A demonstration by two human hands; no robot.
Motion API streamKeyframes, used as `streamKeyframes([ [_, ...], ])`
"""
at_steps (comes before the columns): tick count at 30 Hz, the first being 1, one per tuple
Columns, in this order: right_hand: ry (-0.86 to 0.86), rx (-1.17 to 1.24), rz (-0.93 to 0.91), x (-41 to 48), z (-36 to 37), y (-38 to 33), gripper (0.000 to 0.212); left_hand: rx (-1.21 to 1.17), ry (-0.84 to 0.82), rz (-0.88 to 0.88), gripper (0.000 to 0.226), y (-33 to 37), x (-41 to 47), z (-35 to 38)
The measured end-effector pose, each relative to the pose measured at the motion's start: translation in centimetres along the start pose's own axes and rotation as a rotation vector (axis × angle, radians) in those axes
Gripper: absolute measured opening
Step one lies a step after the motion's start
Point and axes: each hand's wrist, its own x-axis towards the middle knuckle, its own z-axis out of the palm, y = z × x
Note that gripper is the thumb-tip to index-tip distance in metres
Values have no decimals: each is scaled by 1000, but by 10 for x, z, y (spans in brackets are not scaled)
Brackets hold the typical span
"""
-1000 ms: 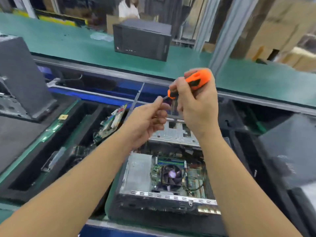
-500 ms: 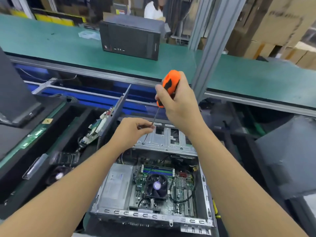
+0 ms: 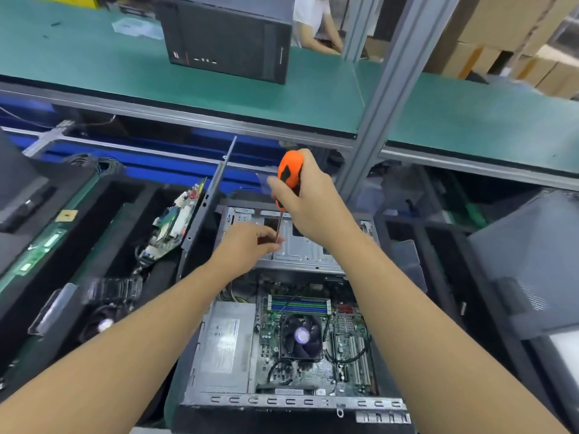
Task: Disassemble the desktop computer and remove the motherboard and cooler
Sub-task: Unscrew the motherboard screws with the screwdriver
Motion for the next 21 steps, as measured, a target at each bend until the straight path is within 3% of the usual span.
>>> streamKeyframes([
  [4, -47, -55, 38, 0, 22, 11, 25, 76, -69, -36, 8, -17, 0, 7],
  [7, -59, -65, 52, -2, 31, 17, 26, 167, -25, 26, 7, -25, 1, 8],
  [21, -26, -25, 58, -2, 34, 30, 24, 90, 32, 69, 10, -26, 1, 9],
])
